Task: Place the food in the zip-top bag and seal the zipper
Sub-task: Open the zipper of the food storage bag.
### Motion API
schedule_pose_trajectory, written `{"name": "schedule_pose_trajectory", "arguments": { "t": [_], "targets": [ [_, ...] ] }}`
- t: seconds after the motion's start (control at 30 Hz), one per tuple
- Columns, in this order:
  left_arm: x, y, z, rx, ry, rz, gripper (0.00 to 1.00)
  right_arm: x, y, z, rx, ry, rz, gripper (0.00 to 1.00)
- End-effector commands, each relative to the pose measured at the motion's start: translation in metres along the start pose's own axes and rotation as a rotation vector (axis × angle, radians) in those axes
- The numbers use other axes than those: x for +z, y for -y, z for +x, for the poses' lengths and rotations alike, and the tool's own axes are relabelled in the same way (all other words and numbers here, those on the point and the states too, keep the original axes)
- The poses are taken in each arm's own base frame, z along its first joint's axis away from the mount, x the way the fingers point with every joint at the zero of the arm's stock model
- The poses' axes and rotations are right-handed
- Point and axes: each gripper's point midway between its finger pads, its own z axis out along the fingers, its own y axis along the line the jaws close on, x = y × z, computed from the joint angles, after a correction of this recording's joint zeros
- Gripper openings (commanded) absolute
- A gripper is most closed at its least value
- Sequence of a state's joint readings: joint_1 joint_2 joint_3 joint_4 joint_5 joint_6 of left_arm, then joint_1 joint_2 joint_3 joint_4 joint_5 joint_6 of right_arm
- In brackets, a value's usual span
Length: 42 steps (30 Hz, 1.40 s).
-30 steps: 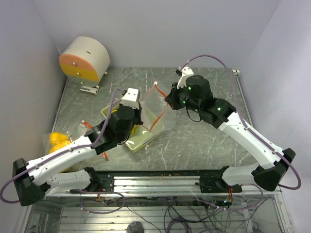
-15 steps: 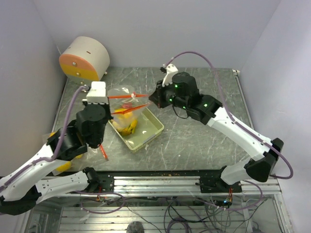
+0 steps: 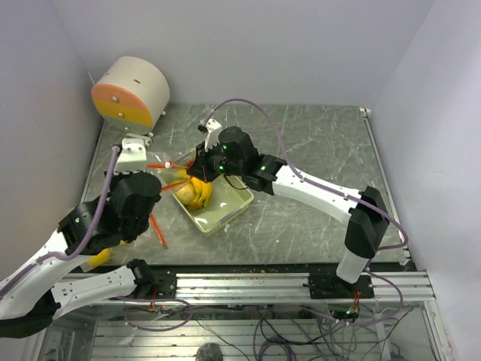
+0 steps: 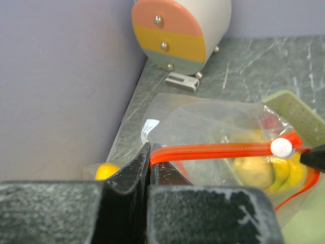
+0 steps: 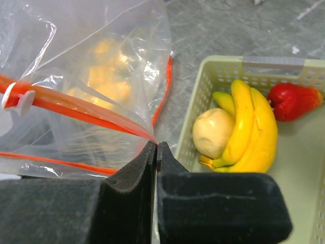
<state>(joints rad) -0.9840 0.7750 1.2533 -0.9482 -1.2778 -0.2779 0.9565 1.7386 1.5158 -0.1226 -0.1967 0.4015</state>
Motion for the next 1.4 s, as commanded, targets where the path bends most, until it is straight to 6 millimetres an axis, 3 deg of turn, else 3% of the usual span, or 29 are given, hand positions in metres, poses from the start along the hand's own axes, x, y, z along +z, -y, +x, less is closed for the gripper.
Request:
{"name": "schedule_pose_trajectory", "arguments": {
  "t": [0.0, 0.13, 0.23, 0.37, 0.43, 0.5, 0.53, 0.63, 0.7, 0.83, 0.9, 1.0, 1.07, 1.23, 1.37],
  "targets": [
    [0.004, -0.008, 0.020, 0.046, -0.012, -0.088, 0.07, 0.006, 0.051, 0.034, -0.016, -0.083, 0.172, 0.00],
    [0.008, -0.001, 0.034, 0.106, -0.018, -0.133, 0.07, -0.004, 0.054, 0.041, -0.038, -0.096, 0.185, 0.12],
    [0.010, 0.000, 0.038, 0.112, -0.015, -0.157, 0.07, -0.015, 0.057, 0.036, -0.058, -0.068, 0.214, 0.23],
    [0.009, -0.003, 0.036, 0.093, -0.007, -0.162, 0.07, -0.024, 0.079, 0.043, -0.085, -0.096, 0.326, 0.24],
    [0.008, -0.006, 0.035, 0.083, -0.004, -0.158, 0.07, -0.023, 0.079, 0.047, -0.094, -0.116, 0.314, 0.25],
    [0.008, -0.006, 0.035, 0.082, -0.002, -0.148, 0.07, -0.021, 0.055, 0.040, -0.096, -0.097, 0.188, 0.28],
    [0.008, -0.005, 0.035, 0.079, 0.000, -0.144, 0.07, -0.021, 0.031, 0.035, -0.095, -0.079, 0.060, 0.30],
    [0.008, -0.004, 0.037, 0.083, -0.001, -0.136, 0.07, -0.037, -0.025, 0.007, -0.104, 0.016, -0.206, 0.41],
    [0.009, -0.003, 0.039, 0.087, -0.004, -0.129, 0.07, -0.050, -0.050, -0.009, -0.114, 0.062, -0.316, 0.49],
    [0.010, 0.000, 0.041, 0.097, -0.007, -0.124, 0.07, -0.064, -0.066, -0.027, -0.125, 0.091, -0.373, 0.51],
    [0.010, 0.000, 0.041, 0.102, -0.005, -0.130, 0.07, -0.071, -0.065, -0.033, -0.120, 0.113, -0.371, 0.62],
    [0.010, -0.002, 0.041, 0.108, -0.001, -0.142, 0.07, -0.079, -0.058, -0.036, -0.111, 0.145, -0.353, 0.85],
    [0.009, -0.005, 0.040, 0.111, 0.002, -0.155, 0.07, -0.075, -0.037, -0.033, -0.094, 0.141, -0.247, 0.92],
    [0.010, -0.005, 0.043, 0.116, -0.001, -0.161, 0.07, -0.046, 0.050, -0.006, 0.019, 0.032, 0.082, 0.93],
    [0.013, 0.006, 0.050, 0.143, -0.011, -0.150, 0.07, -0.016, 0.077, 0.020, 0.031, -0.038, 0.123, 0.93]
  ]
}}
